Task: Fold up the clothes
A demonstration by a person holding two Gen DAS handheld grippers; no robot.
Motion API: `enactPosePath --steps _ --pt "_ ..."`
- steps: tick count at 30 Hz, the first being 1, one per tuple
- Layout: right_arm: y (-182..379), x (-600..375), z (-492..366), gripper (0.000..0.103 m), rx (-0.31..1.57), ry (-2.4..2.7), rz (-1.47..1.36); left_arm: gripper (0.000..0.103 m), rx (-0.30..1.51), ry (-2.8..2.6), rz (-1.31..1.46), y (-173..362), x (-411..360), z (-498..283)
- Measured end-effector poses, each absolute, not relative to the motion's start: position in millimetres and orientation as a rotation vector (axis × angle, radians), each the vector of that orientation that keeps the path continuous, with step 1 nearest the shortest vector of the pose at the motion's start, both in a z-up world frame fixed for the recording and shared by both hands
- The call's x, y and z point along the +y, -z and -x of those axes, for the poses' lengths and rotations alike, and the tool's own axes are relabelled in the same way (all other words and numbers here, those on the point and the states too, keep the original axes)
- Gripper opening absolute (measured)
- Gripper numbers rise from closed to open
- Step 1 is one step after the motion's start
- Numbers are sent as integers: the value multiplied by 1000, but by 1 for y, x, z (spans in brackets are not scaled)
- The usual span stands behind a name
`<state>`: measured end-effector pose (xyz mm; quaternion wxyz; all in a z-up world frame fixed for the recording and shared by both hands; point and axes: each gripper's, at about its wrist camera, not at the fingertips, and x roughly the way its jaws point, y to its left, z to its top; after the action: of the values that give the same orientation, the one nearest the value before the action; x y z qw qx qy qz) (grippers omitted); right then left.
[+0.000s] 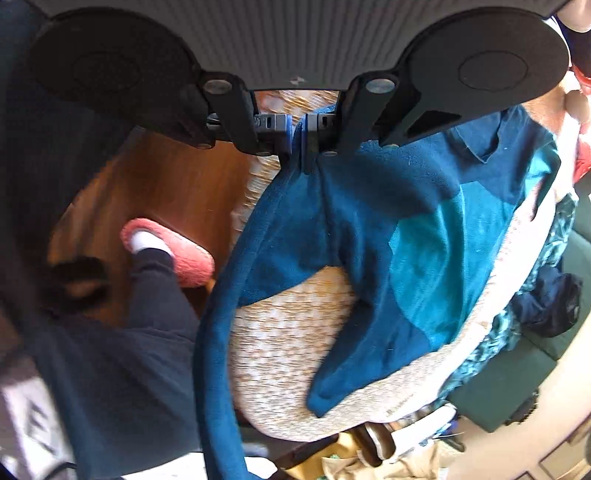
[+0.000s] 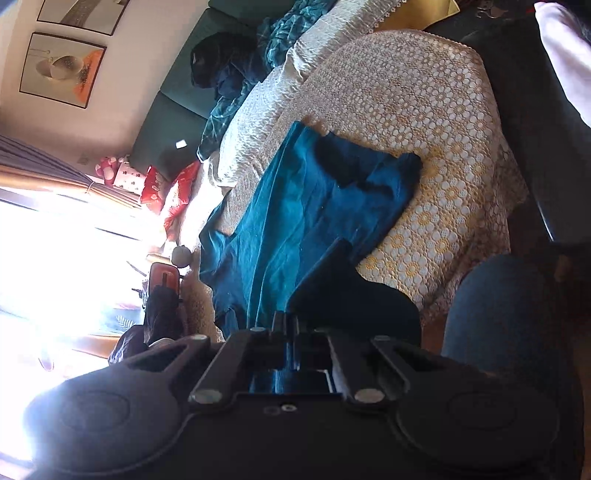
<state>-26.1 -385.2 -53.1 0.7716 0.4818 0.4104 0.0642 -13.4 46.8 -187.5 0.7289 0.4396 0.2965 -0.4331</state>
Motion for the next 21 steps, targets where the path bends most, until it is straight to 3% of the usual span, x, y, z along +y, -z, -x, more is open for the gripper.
enactPosePath --steps 8,21 --pt "39 -386 22 103 821 -124 -1048 4 720 1008 -852 178 52 -3" --pt "42 -394 -116 103 692 -81 -1014 4 972 1119 -645 134 53 -141"
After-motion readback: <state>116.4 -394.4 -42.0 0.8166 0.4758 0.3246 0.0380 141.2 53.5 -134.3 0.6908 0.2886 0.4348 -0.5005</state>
